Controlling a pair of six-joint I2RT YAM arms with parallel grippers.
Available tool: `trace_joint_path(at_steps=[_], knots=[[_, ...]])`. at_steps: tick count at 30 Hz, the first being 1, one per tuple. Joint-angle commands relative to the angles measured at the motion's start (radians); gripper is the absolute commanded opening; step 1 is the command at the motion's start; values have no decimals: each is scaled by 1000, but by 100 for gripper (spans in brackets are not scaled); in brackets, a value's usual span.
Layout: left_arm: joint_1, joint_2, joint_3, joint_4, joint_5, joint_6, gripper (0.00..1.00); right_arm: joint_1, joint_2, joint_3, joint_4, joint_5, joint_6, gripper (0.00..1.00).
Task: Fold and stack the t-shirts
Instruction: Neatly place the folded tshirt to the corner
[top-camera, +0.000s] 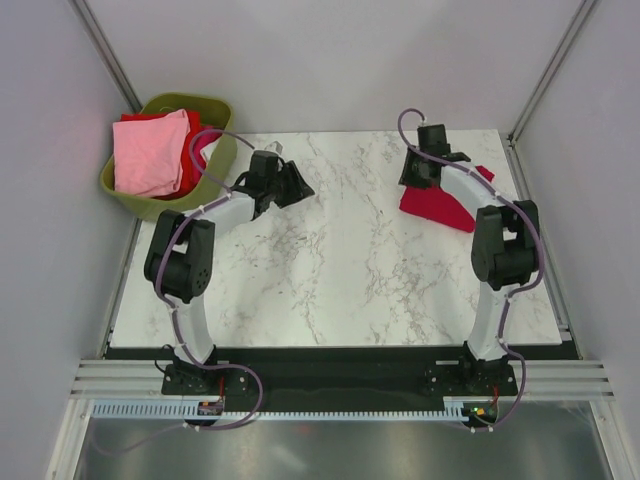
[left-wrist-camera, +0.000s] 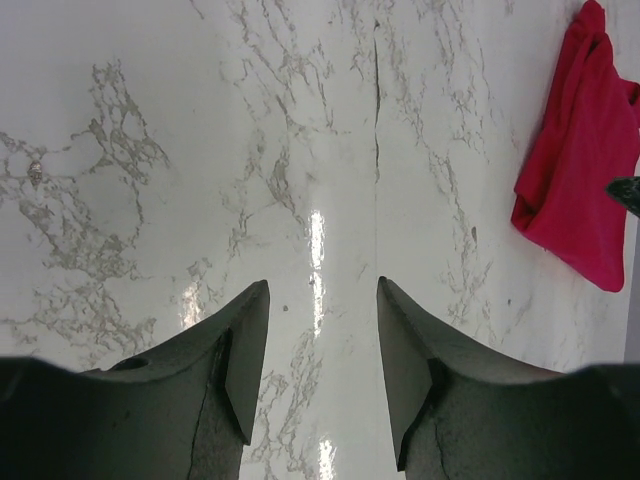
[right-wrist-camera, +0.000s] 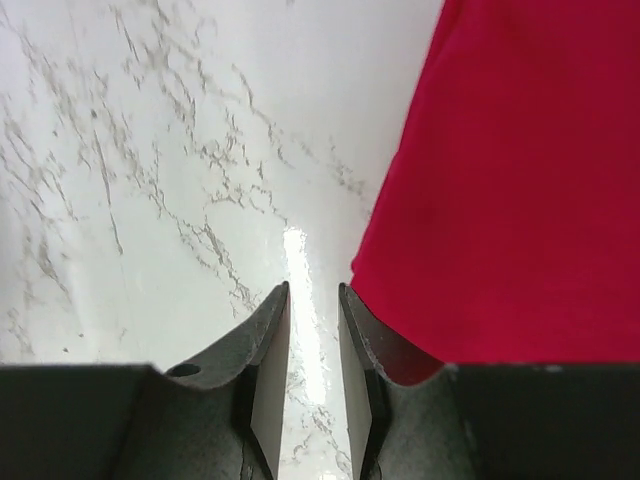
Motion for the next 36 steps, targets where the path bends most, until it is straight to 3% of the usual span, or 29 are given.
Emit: trace_joint_path(at_steps=[1, 9, 16, 27, 36], knots=[[-5, -72, -18, 36, -48, 64, 54, 19, 69, 83, -16, 71, 0, 33], [-6, -101, -35, 28, -59, 78, 54, 73, 242, 224, -108, 172, -31, 26], [-6, -118, -43, 13, -62, 82, 54, 91, 245, 226, -206, 284, -37, 23], [-6, -144, -53, -12, -71, 98, 54, 87, 126, 92, -272, 418, -43, 23], [-6, -190, -81, -48, -108, 128, 54, 79, 25, 19, -229, 389, -62, 23]])
